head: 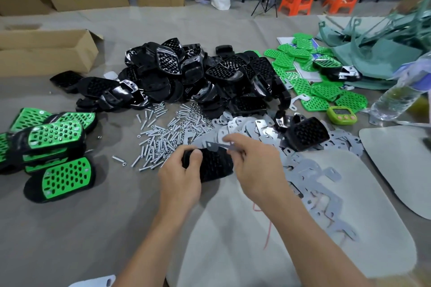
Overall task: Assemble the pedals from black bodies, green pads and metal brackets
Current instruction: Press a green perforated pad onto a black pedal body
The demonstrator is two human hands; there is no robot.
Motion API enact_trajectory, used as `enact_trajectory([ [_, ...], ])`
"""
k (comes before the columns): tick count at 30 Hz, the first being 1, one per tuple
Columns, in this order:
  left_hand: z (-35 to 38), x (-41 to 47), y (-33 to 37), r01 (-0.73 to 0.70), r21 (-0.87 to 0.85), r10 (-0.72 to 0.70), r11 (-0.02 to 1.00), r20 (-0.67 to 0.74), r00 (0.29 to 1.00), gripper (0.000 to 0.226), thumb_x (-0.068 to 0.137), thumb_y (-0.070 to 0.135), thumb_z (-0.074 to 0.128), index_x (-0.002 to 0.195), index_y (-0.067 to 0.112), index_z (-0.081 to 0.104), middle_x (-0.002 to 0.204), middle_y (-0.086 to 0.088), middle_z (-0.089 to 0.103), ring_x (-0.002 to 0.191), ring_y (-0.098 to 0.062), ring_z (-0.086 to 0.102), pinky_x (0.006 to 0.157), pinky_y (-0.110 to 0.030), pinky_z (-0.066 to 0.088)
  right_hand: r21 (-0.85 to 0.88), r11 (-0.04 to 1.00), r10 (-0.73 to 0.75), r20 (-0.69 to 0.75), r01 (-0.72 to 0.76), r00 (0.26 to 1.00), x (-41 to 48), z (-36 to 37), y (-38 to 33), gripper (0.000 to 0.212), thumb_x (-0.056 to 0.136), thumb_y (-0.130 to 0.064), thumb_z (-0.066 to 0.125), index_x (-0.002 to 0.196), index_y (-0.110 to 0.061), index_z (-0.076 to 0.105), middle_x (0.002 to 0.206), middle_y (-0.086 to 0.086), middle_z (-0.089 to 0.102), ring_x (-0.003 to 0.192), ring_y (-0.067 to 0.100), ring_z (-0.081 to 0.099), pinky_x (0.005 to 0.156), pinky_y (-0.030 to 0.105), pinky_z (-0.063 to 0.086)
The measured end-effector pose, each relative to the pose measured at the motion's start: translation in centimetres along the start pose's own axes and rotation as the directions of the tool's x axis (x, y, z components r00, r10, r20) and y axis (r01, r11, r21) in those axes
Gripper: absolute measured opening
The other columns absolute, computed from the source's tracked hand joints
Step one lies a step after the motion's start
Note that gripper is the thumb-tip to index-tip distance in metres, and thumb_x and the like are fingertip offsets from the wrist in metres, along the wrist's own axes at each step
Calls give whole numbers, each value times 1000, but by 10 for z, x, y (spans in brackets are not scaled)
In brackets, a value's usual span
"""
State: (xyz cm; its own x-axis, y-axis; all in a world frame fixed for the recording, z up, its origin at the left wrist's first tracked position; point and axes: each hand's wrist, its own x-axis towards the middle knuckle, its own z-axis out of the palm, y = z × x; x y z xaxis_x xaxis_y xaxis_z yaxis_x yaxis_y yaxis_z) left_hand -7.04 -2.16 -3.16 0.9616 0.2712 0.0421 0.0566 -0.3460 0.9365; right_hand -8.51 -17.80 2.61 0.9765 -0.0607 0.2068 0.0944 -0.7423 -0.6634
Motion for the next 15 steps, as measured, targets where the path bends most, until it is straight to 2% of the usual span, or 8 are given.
enact_trajectory([
  [2, -1, -3, 3, -10, 27, 9, 1000, 5, 1000, 17, 85, 47, 55, 94, 40, 68, 85, 21, 70, 84, -5, 64, 76, -36, 51, -19, 1000, 11, 87, -9, 996, -3, -2, -4, 28, 99, -13, 55, 112, -31, 72, 94, -5, 77, 88, 20, 69, 82, 34, 54],
  [4, -3, -7, 5, -74, 207, 88, 976, -63, 994, 14, 86, 46, 59, 95, 42, 69, 94, 25, 71, 93, -7, 62, 77, -31, 45, 16, 998, 54, 86, -56, 995, -5, -5, -8, 26, 98, -14, 55, 104, -33, 72, 84, -9, 74, 80, 14, 65, 75, 32, 53],
  [7, -8, -9, 4, -231, 442, 293, 867, -77, 953, 29, 85, 23, 77, 113, 30, 74, 134, 11, 66, 126, -22, 51, 106, -34, 39, 135, 981, 134, 58, -140, 989, -7, -3, -10, 19, 95, -14, 60, 94, -32, 68, 73, -12, 67, 72, 8, 61, 70, 29, 51],
  [9, -14, -10, 9, -281, 334, 293, 900, 13, 956, 47, 80, 13, 77, 123, 32, 71, 133, 13, 65, 128, -12, 51, 111, -28, 38, 156, 976, 143, 78, -154, 987, -8, 1, -11, 19, 92, -13, 60, 92, -31, 66, 74, -9, 68, 73, 10, 62, 70, 31, 52],
  [10, -17, -12, 14, -272, 248, 265, 930, 64, 962, 50, 77, 17, 75, 123, 38, 70, 122, 21, 67, 118, -2, 56, 103, -20, 43, 164, 975, 137, 92, -151, 986, -9, 2, -11, 20, 91, -13, 61, 91, -33, 66, 74, -9, 68, 73, 9, 62, 71, 31, 52],
  [11, -20, -14, 20, -242, 159, 227, 957, 106, 968, 47, 75, 26, 71, 118, 44, 70, 109, 24, 71, 105, 3, 62, 92, -14, 47, 173, 973, 135, 102, -152, 986, -10, 4, -12, 24, 90, -12, 61, 90, -35, 65, 74, -10, 69, 74, 8, 62, 71, 30, 52],
  [13, -23, -15, 29, -151, -57, 157, 987, 138, 978, 29, 77, 35, 67, 103, 46, 75, 88, 19, 76, 84, -1, 69, 76, -18, 52, 240, 953, 156, 126, -183, 980, -10, 5, -12, 28, 88, -10, 63, 86, -38, 66, 74, -11, 70, 74, 8, 65, 74, 31, 55],
  [15, -27, -13, 33, -113, -221, 143, 969, 125, 982, 22, 86, 25, 69, 91, 44, 79, 76, 8, 77, 71, -5, 70, 68, -20, 53, 364, 900, 186, 176, -239, 967, -10, 6, -13, 25, 85, -9, 66, 84, -33, 70, 73, -6, 73, 75, 17, 70, 78, 40, 59],
])
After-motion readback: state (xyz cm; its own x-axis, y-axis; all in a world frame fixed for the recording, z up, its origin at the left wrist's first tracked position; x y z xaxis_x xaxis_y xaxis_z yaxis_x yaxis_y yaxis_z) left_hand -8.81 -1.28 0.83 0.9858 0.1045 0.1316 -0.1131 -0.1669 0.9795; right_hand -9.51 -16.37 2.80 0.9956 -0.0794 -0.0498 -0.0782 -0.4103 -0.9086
